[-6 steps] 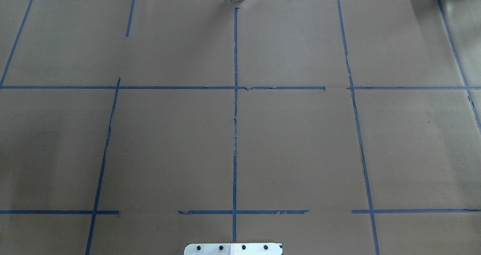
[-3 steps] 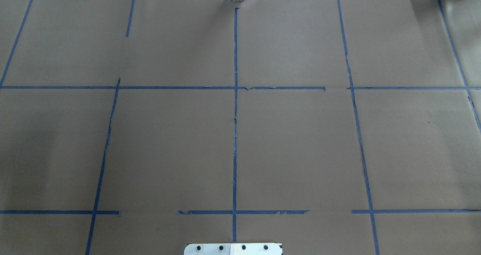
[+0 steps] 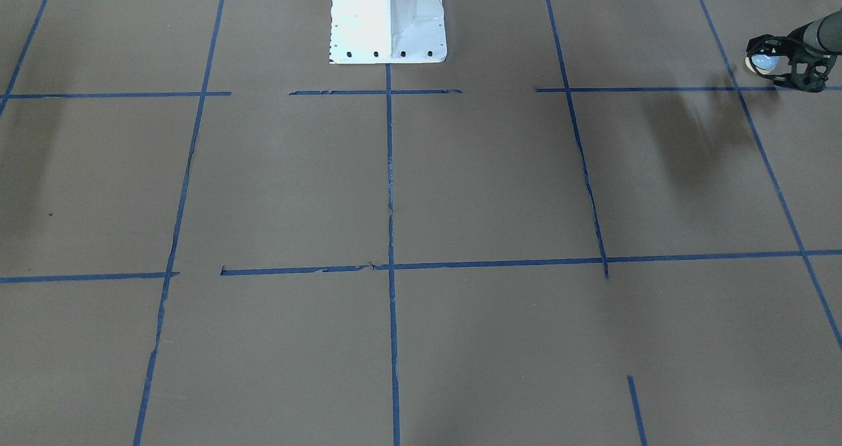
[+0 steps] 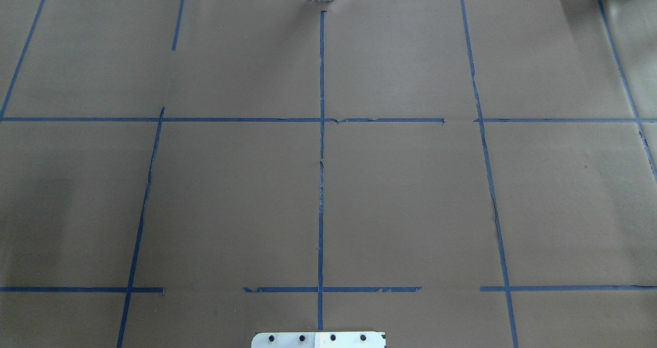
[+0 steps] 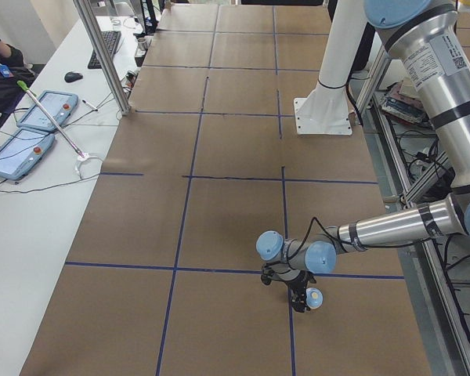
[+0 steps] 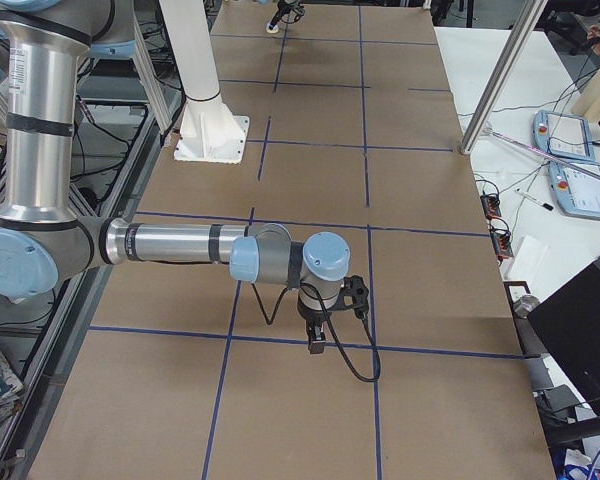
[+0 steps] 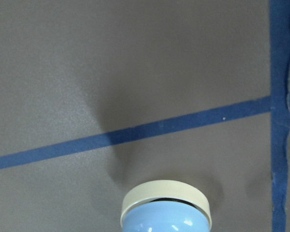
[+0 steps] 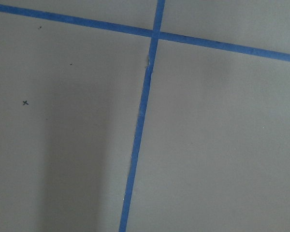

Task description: Place and press bell with both arms

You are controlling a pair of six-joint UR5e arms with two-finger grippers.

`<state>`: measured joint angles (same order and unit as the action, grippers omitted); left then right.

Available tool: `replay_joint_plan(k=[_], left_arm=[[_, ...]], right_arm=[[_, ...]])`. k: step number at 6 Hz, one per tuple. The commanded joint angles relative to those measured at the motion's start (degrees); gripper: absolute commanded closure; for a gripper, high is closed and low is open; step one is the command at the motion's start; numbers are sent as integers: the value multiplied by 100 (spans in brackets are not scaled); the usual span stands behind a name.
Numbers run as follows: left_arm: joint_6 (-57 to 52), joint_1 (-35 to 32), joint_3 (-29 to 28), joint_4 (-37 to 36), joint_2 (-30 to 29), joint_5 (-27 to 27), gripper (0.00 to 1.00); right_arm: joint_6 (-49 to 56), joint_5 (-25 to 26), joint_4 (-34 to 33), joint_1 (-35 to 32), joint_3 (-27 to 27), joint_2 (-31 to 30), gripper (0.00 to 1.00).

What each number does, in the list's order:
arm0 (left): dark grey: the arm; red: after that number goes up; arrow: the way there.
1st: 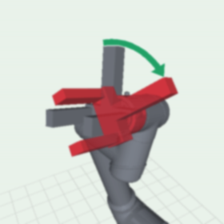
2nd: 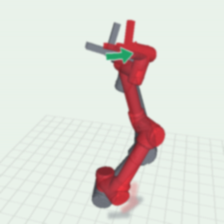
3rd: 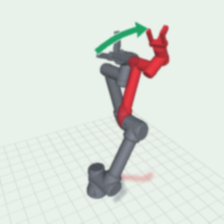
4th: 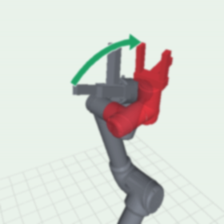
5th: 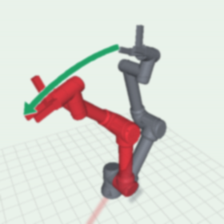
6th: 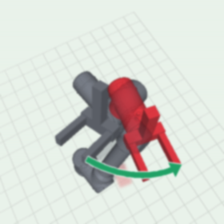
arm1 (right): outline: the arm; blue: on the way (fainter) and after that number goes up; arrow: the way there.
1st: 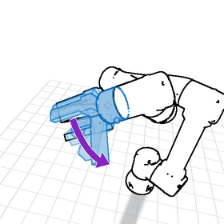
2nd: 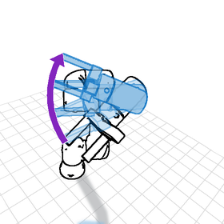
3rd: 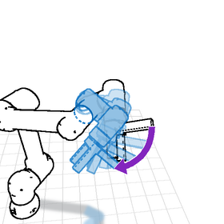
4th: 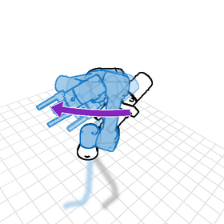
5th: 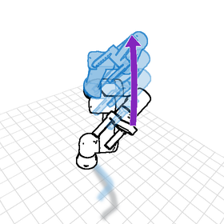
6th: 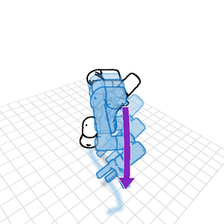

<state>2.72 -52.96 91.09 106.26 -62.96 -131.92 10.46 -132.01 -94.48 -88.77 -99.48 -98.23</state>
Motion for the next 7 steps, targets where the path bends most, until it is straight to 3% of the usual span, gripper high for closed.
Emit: replay_joint_plan(k=[1,7], left_arm=[[-8,119,-126,0,-102,-1,0],[-26,303,-258,0,-94,8,3]], right_arm=[[0,0,0,0,-1,-3,0],[-9,-9,0,0,-36,-3,0]])
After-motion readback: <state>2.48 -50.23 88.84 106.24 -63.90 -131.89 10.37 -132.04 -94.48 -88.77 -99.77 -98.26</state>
